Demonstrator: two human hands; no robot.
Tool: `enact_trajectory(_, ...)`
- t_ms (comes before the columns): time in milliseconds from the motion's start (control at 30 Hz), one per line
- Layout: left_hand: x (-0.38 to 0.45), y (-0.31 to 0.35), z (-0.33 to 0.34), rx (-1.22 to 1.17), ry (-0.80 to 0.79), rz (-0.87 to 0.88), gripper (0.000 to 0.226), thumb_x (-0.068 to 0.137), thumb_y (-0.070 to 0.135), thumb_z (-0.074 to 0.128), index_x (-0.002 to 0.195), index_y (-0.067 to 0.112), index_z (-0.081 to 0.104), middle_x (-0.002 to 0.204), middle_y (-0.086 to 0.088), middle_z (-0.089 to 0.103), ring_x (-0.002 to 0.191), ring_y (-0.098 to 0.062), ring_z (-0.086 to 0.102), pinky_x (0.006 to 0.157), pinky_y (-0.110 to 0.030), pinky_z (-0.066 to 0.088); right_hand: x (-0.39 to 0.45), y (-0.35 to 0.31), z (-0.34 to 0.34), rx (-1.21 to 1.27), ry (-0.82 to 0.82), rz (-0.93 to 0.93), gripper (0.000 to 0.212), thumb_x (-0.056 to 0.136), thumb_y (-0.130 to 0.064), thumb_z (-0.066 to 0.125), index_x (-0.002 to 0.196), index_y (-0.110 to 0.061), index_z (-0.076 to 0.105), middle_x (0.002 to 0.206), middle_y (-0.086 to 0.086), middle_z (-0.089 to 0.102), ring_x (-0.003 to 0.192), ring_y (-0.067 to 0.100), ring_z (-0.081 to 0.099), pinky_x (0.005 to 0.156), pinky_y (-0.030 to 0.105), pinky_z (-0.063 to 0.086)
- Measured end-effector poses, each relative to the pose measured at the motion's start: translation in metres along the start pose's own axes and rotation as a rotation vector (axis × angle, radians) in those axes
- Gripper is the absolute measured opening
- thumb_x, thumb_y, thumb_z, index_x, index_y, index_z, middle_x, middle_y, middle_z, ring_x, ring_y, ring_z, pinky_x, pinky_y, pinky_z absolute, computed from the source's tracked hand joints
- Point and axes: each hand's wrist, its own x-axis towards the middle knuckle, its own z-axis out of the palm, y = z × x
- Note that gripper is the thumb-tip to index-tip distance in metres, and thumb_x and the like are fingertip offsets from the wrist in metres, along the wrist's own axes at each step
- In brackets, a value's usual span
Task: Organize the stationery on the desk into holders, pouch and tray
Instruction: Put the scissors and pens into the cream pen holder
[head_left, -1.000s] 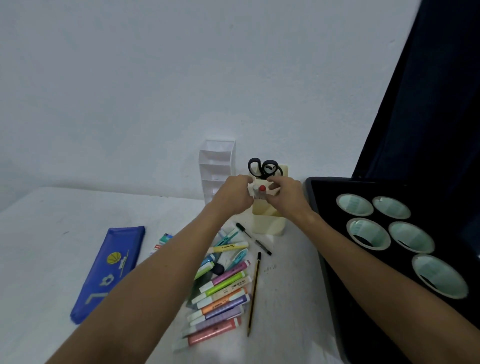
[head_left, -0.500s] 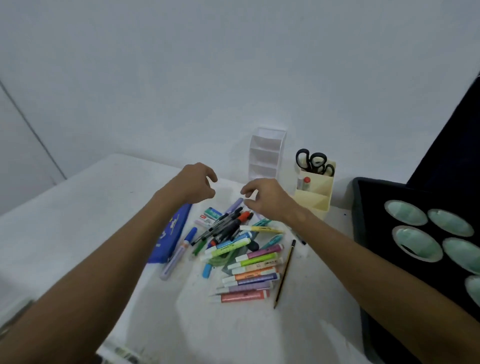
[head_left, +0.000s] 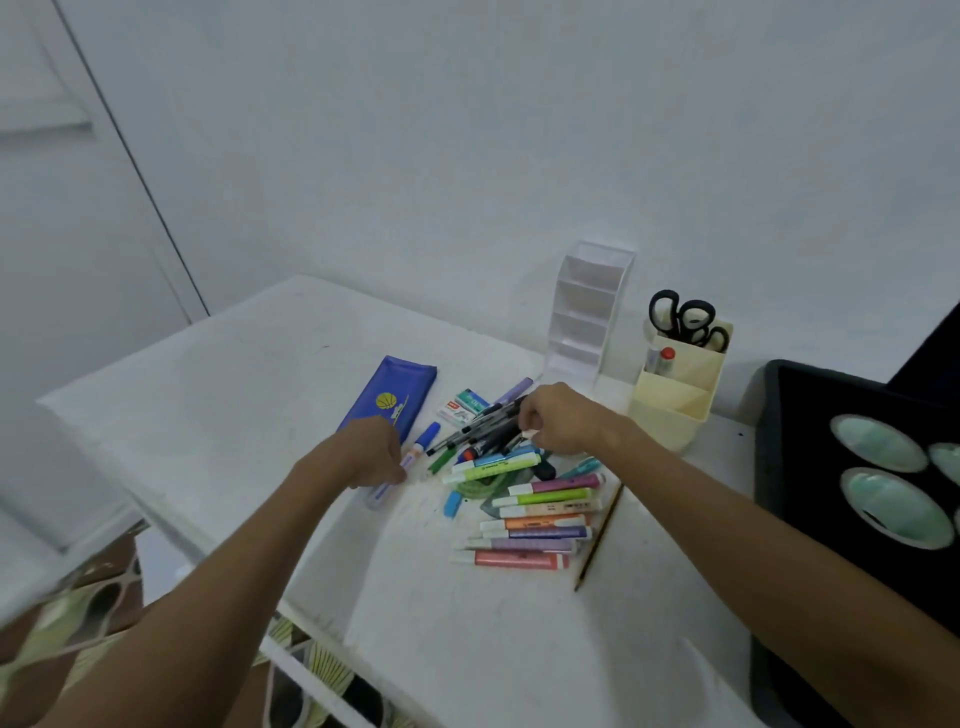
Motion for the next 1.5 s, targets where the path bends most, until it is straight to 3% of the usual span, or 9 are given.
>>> enact_trajectory(200, -0.001, -0.005, 0.014, 0.010, 0.018, -0.025, 0.027, 0.080, 0.030, 0.070, 0.096, 0.007, 0.069, 0.094, -0.008, 0.068, 0.078, -0.018, 0.057, 0.056, -0.021, 0.039, -0.010, 0.029, 0.001, -0.067, -0.027, 0.161, 0.038, 0.080, -0.006, 0.066, 0.117, -0.013, 0.060, 0.117, 0.009, 0.058, 0.099, 0.023, 0.057, 0.077, 0.027, 0.046)
enact_trajectory(500, 0.005, -0.002, 0.028, 0.068, 0.095, -0.019, 0.026, 0.085, 0.021, 0.067, 0.108, 0.010, 0.062, 0.101, -0.006, 0.063, 0.084, -0.015, 0.054, 0.068, -0.021, 0.041, -0.016, 0.037, 0.008, -0.084, -0.069, 0.201, 0.028, 0.084, -0.009, 0.061, 0.112, -0.014, 0.065, 0.117, 0.009, 0.059, 0.085, 0.018, 0.054, 0.070, 0.026, 0.043)
enact_trajectory(600, 0.006, -0.003, 0.033, 0.064, 0.108, -0.022, 0.029, 0.084, 0.020, 0.066, 0.111, 0.012, 0.059, 0.106, -0.005, 0.062, 0.086, -0.014, 0.053, 0.072, -0.022, 0.045, -0.013, 0.028, 0.001, -0.095, -0.030, 0.170, 0.033, 0.086, -0.009, 0.059, 0.119, -0.010, 0.061, 0.118, 0.010, 0.060, 0.096, 0.022, 0.058, 0.080, 0.029, 0.049)
enact_trajectory(733, 0.006, 0.000, 0.037, 0.066, 0.132, -0.034, 0.030, 0.086, 0.018, 0.064, 0.114, 0.013, 0.059, 0.105, -0.004, 0.062, 0.088, -0.015, 0.054, 0.078, -0.023, 0.047, 0.002, 0.007, -0.005, -0.018, 0.072, -0.022, 0.019, 0.087, -0.009, 0.060, 0.103, -0.009, 0.069, 0.108, -0.005, 0.061, 0.096, 0.018, 0.059, 0.080, 0.026, 0.044)
enact_trajectory(867, 0.003, 0.004, 0.035, 0.052, 0.158, -0.042, 0.027, 0.087, 0.022, 0.059, 0.111, 0.013, 0.064, 0.100, -0.003, 0.065, 0.089, -0.016, 0.060, 0.077, -0.026, 0.051, 0.014, -0.021, 0.005, -0.059, -0.013, -0.150, 0.026, 0.092, -0.018, 0.057, 0.116, -0.014, 0.065, 0.119, 0.006, 0.063, 0.106, 0.024, 0.059, 0.092, 0.035, 0.048)
enact_trajectory(1100, -0.001, 0.012, 0.008, -0.041, 0.275, -0.063, 0.027, 0.086, 0.030, 0.058, 0.110, 0.018, 0.063, 0.096, -0.001, 0.061, 0.088, -0.019, 0.061, 0.080, -0.033, 0.054, 0.026, -0.042, 0.013, -0.308, -0.186, -0.170, 0.040, 0.087, -0.004, 0.061, 0.126, -0.015, 0.061, 0.121, 0.009, 0.063, 0.102, 0.026, 0.063, 0.073, 0.024, 0.041)
enact_trajectory(1233, -0.002, 0.023, -0.012, -0.094, 0.361, -0.016, 0.014, 0.089, 0.031, 0.055, 0.090, 0.017, 0.061, 0.082, -0.002, 0.057, 0.075, -0.021, 0.056, 0.070, -0.031, 0.048, 0.021, -0.037, 0.015, -0.319, -0.049, -0.227, 0.036, 0.087, 0.002, 0.055, 0.119, -0.013, 0.064, 0.116, 0.014, 0.057, 0.102, 0.029, 0.057, 0.078, 0.036, 0.051)
enact_trajectory(1333, -0.003, 0.041, -0.032, -0.131, 0.428, 0.091, 0.027, 0.091, 0.031, 0.052, 0.077, 0.010, 0.059, 0.068, -0.007, 0.057, 0.066, -0.023, 0.051, 0.059, -0.030, 0.042, 0.017, -0.024, 0.002, -0.185, 0.125, -0.247, 0.024, 0.090, -0.007, 0.054, 0.112, -0.013, 0.064, 0.107, 0.011, 0.060, 0.102, 0.027, 0.053, 0.082, 0.044, 0.049)
enact_trajectory(1500, -0.013, 0.096, -0.074, -0.253, 0.569, 0.298, 0.020, 0.085, 0.028, 0.058, 0.091, 0.014, 0.070, 0.082, -0.006, 0.064, 0.076, -0.022, 0.058, 0.069, -0.032, 0.047, -0.018, -0.004, -0.052, 0.332, 0.417, -0.124, 0.016, 0.091, -0.008, 0.057, 0.106, -0.009, 0.062, 0.095, 0.002, 0.065, 0.071, 0.028, 0.064, 0.070, 0.035, 0.054)
